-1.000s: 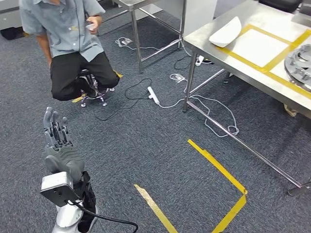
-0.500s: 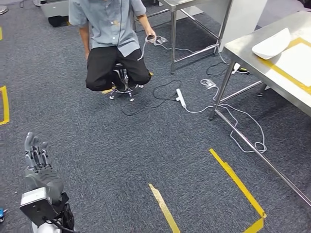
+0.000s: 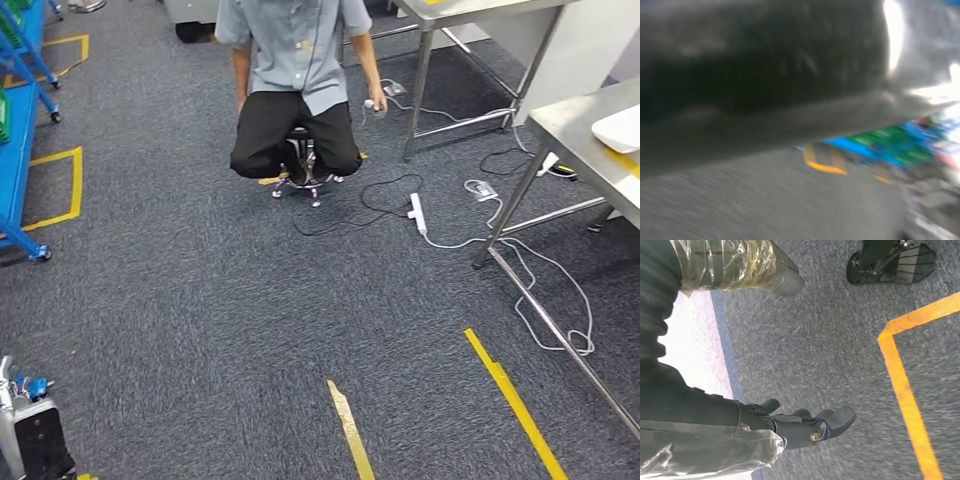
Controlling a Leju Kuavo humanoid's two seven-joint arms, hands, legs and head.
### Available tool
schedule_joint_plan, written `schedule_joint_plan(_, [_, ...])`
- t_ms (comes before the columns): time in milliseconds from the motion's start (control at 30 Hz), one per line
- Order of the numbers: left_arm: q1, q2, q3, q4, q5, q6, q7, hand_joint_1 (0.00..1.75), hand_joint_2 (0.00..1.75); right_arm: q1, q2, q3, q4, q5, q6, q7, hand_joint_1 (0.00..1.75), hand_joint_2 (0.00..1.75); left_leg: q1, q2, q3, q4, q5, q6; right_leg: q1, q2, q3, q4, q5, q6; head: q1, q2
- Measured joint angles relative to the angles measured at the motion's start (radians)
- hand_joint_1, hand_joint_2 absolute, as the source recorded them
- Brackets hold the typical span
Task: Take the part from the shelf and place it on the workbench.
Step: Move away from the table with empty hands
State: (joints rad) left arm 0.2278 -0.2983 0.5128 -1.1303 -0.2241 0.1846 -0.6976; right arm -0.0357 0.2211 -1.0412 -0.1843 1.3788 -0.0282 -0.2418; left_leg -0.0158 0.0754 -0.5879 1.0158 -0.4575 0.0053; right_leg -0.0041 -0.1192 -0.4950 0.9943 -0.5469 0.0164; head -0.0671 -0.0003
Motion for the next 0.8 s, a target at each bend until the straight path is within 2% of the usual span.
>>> schedule_joint_plan(67, [-0.025,0.024,0.052,0.113,-0.007,0.017,0.0,0.0,0.0,-0.006,0.001,-0.003,0.0,0.0,0.0,-0.001,0.0,1.75,0.001,-0.024,0.002,-0.009,0.001,0.011,-0.001,-0.015,0.012,-0.003,-0.008,0.009,0.0,0.0])
schedule_joint_plan(100, [-0.037,0.035,0.077,0.172,-0.01,0.023,0.0,0.0,0.0,-0.009,0.002,-0.004,0.0,0.001,-0.001,-0.002,0.0,1.75,0.003,-0.035,0.005,-0.014,0.003,0.017,-0.002,0.003,0.013,0.007,-0.018,0.013,0.002,0.0])
schedule_joint_plan(133, [-0.053,0.045,0.102,0.232,-0.015,0.033,0.0,0.0,0.0,-0.01,0.002,-0.006,0.0,0.0,-0.002,-0.001,0.0,1.75,0.006,-0.047,0.008,-0.018,0.007,0.023,-0.003,0.031,0.003,0.036,-0.038,0.016,0.004,0.0])
schedule_joint_plan(200, [-0.086,0.061,0.139,0.341,-0.028,0.064,0.0,0.0,0.0,-0.008,0.003,-0.01,0.0,-0.001,-0.005,0.003,0.0,1.75,0.009,-0.073,0.009,-0.021,0.009,0.03,-0.005,0.095,-0.057,0.156,-0.096,0.019,0.009,0.0])
schedule_joint_plan(233, [-0.102,0.068,0.154,0.396,-0.035,0.08,0.001,0.0,0.0,-0.006,0.003,-0.012,0.0,-0.001,-0.007,0.006,0.0,1.75,0.009,-0.088,0.008,-0.021,0.009,0.031,-0.006,0.109,-0.095,0.225,-0.12,0.019,0.009,0.0])
schedule_joint_plan(267, [-0.117,0.077,0.168,0.453,-0.041,0.091,0.003,0.0,0.0,-0.004,0.003,-0.014,0.0,-0.001,-0.01,0.01,0.0,1.75,0.008,-0.104,0.008,-0.021,0.009,0.032,-0.005,0.115,-0.125,0.271,-0.127,0.018,0.009,0.0])
schedule_joint_plan(300, [-0.131,0.085,0.182,0.509,-0.047,0.1,0.006,0.0,0.0,-0.003,0.003,-0.015,0.0,-0.001,-0.012,0.013,0.0,1.75,0.007,-0.12,0.01,-0.021,0.008,0.032,-0.005,0.118,-0.139,0.283,-0.115,0.018,0.01,0.0])
schedule_joint_plan(333, [-0.143,0.092,0.195,0.561,-0.051,0.107,0.01,0.0,0.0,-0.003,0.003,-0.016,0.0,-0.001,-0.014,0.015,0.0,1.75,0.007,-0.135,0.012,-0.02,0.008,0.032,-0.005,0.121,-0.135,0.254,-0.082,0.017,0.009,0.0])
schedule_joint_plan(367, [-0.153,0.098,0.207,0.606,-0.054,0.111,0.018,0.0,0.0,-0.003,0.003,-0.017,0.0,-0.001,-0.016,0.017,0.0,1.75,0.008,-0.15,0.014,-0.02,0.007,0.03,-0.006,0.132,-0.115,0.194,-0.038,0.015,0.01,0.0])
schedule_joint_plan(400, [-0.162,0.102,0.216,0.642,-0.055,0.114,0.033,0.0,0.0,-0.003,0.003,-0.017,0.0,-0.001,-0.016,0.018,0.0,1.75,0.008,-0.163,0.016,-0.019,0.006,0.028,-0.009,0.158,-0.089,0.129,0.0,0.013,0.009,0.0])
schedule_joint_plan(433, [-0.173,0.107,0.227,0.675,-0.056,0.116,0.058,0.0,0.0,-0.003,0.003,-0.017,0.0,-0.001,-0.017,0.019,0.0,1.75,0.008,-0.175,0.014,-0.016,0.005,0.025,-0.012,0.185,-0.067,0.068,0.025,0.012,0.009,0.0])
schedule_joint_plan(467, [-0.183,0.11,0.237,0.705,-0.058,0.119,0.092,0.0,0.0,-0.003,0.003,-0.018,0.0,-0.002,-0.018,0.019,0.0,1.75,0.008,-0.187,0.01,-0.014,0.005,0.02,-0.014,0.208,-0.051,0.031,0.036,0.01,0.009,0.0])
schedule_joint_plan(500, [-0.191,0.113,0.248,0.732,-0.062,0.126,0.128,0.0,0.0,-0.003,0.004,-0.02,0.0,-0.003,-0.018,0.019,0.0,1.75,0.01,-0.199,0.005,-0.013,0.007,0.014,-0.015,0.221,-0.043,0.016,0.034,0.008,0.008,0.0])
schedule_joint_plan(567, [-0.198,0.116,0.266,0.775,-0.073,0.145,0.183,0.0,0.0,-0.006,0.006,-0.024,0.001,-0.004,-0.022,0.017,0.0,1.75,0.015,-0.22,-0.003,-0.012,0.011,0.001,-0.014,0.203,-0.035,0.008,0.035,0.0,0.008,0.0])
schedule_joint_plan(600, [-0.199,0.116,0.273,0.791,-0.078,0.152,0.198,0.0,0.0,-0.007,0.007,-0.027,0.001,-0.004,-0.024,0.016,0.0,1.75,0.014,-0.209,-0.007,-0.005,0.006,-0.005,-0.015,0.191,-0.031,0.004,0.037,-0.005,0.007,0.0])
schedule_joint_plan(633, [-0.202,0.116,0.279,0.804,-0.082,0.156,0.206,0.0,0.0,-0.006,0.007,-0.029,0.0,-0.005,-0.026,0.015,0.0,1.75,0.014,-0.185,-0.018,0.019,-0.01,-0.01,-0.015,0.175,-0.027,-0.001,0.039,-0.011,0.004,0.0])
schedule_joint_plan(700, [-0.212,0.114,0.286,0.824,-0.094,0.158,0.215,0.0,0.0,-0.004,0.008,-0.034,0.0,-0.007,-0.028,0.013,0.0,1.75,0.014,-0.12,-0.067,0.123,-0.068,-0.02,-0.012,0.14,-0.021,-0.006,0.037,-0.019,-0.002,0.0])
schedule_joint_plan(733, [-0.217,0.114,0.288,0.833,-0.102,0.158,0.218,0.0,0.0,-0.003,0.009,-0.036,0.0,-0.007,-0.029,0.013,0.0,1.75,0.016,-0.1,-0.1,0.188,-0.097,-0.024,-0.01,0.121,-0.02,-0.006,0.035,-0.021,-0.004,0.0])
schedule_joint_plan(767, [-0.22,0.114,0.288,0.841,-0.111,0.158,0.22,0.0,0.0,-0.002,0.009,-0.038,0.0,-0.008,-0.029,0.013,0.0,1.75,0.019,-0.091,-0.125,0.238,-0.114,-0.027,-0.009,0.103,-0.019,-0.006,0.033,-0.022,-0.004,0.0])
schedule_joint_plan(800, [-0.221,0.114,0.288,0.847,-0.118,0.158,0.222,0.0,0.0,-0.002,0.009,-0.039,0.0,-0.008,-0.029,0.013,0.0,1.75,0.022,-0.086,-0.135,0.261,-0.114,-0.03,-0.008,0.087,-0.017,-0.006,0.03,-0.022,-0.004,0.0])
